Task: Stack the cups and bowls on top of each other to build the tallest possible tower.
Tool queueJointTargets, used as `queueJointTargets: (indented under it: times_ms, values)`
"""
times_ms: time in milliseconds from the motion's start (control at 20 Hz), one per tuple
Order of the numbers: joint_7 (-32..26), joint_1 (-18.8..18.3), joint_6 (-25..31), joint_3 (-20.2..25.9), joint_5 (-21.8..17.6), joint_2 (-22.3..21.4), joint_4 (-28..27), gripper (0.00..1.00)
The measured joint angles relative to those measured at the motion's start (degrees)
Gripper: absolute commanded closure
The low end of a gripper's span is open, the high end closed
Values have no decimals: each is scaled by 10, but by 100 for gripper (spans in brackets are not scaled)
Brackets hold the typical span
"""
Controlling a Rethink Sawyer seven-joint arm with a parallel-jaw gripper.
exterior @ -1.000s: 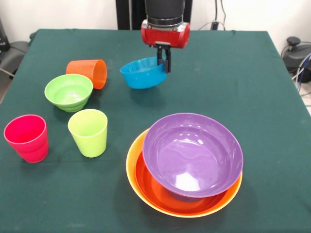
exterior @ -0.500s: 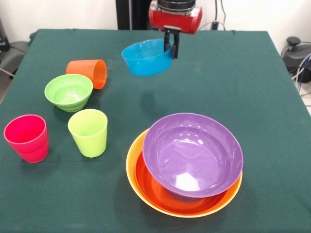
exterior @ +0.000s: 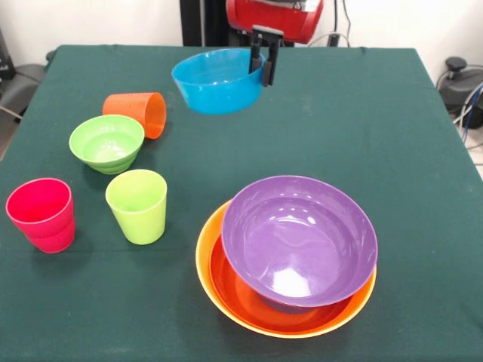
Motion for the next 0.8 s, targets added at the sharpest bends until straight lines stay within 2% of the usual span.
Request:
queueJointTargets:
  times_ms: [300, 400, 800]
  values:
    - [0, 16, 69, -12, 0, 28, -115, 100]
    - [0, 24, 105, -16, 0, 51, -177, 100]
    - [0, 43, 175, -29, 2, 124, -320, 100]
